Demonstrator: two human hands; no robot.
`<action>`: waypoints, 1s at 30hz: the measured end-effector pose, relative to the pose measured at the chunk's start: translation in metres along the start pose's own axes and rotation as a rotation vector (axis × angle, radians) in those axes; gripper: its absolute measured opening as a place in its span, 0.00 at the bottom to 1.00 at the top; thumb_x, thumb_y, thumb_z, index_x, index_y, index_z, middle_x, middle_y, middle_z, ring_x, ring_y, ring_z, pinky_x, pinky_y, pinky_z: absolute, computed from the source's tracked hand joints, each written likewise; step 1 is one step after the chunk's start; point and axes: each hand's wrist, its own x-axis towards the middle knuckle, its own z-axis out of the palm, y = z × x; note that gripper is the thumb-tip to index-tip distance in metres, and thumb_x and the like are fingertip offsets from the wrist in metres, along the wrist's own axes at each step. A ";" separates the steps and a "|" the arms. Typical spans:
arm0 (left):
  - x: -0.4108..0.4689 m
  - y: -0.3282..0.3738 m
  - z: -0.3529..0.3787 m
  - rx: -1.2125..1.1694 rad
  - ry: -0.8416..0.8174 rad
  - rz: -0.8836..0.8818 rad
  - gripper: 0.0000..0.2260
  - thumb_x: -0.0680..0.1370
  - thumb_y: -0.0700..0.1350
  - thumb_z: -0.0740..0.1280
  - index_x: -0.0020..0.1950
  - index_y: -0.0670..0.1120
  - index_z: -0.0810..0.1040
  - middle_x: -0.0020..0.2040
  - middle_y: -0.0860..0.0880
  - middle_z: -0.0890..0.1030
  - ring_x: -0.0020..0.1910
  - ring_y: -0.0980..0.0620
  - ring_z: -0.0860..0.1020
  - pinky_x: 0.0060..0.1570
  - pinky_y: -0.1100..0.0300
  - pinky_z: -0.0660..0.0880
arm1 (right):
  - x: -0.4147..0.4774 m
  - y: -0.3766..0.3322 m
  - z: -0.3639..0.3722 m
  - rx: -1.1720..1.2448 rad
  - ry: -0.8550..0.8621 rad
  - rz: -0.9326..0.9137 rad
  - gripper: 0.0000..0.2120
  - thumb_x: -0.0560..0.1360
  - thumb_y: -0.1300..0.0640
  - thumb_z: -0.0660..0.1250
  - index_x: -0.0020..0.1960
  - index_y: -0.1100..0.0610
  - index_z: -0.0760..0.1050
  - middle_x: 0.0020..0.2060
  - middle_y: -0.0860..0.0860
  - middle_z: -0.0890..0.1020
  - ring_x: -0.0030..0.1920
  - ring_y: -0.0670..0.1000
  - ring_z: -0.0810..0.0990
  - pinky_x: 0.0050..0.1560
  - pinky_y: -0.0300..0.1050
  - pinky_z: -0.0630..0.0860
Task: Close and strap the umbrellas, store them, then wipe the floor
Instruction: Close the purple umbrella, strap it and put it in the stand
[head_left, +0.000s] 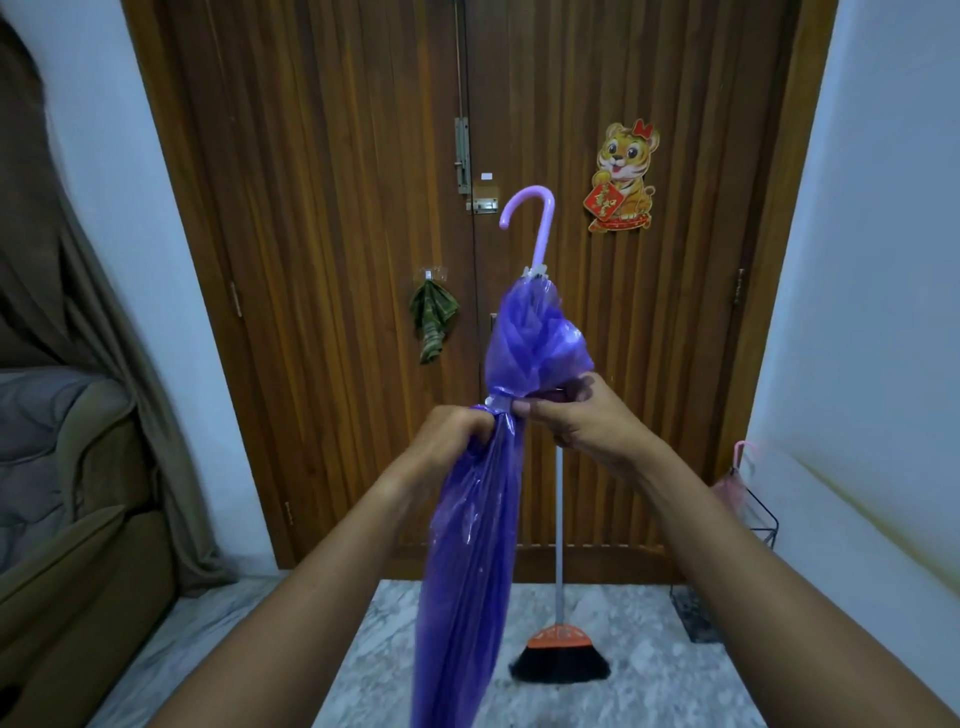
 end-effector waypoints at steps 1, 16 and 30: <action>0.001 -0.007 0.001 0.102 0.135 0.085 0.08 0.64 0.48 0.71 0.41 0.48 0.82 0.39 0.49 0.82 0.38 0.51 0.80 0.42 0.59 0.74 | 0.002 0.002 0.002 -0.004 0.045 0.000 0.11 0.75 0.67 0.72 0.56 0.63 0.77 0.40 0.50 0.84 0.33 0.39 0.82 0.30 0.31 0.74; -0.017 -0.025 0.017 0.012 0.177 0.378 0.15 0.70 0.29 0.70 0.46 0.49 0.80 0.38 0.46 0.81 0.36 0.51 0.80 0.36 0.57 0.76 | 0.010 -0.024 0.005 -0.372 -0.102 0.079 0.08 0.73 0.64 0.75 0.50 0.56 0.82 0.43 0.51 0.87 0.41 0.46 0.85 0.40 0.39 0.80; -0.022 -0.005 -0.002 -0.547 -0.389 0.074 0.15 0.62 0.36 0.62 0.48 0.36 0.76 0.43 0.42 0.82 0.36 0.47 0.80 0.39 0.56 0.79 | -0.002 -0.012 0.005 -0.247 0.108 -0.033 0.05 0.74 0.60 0.75 0.45 0.62 0.84 0.36 0.55 0.84 0.35 0.45 0.80 0.35 0.38 0.76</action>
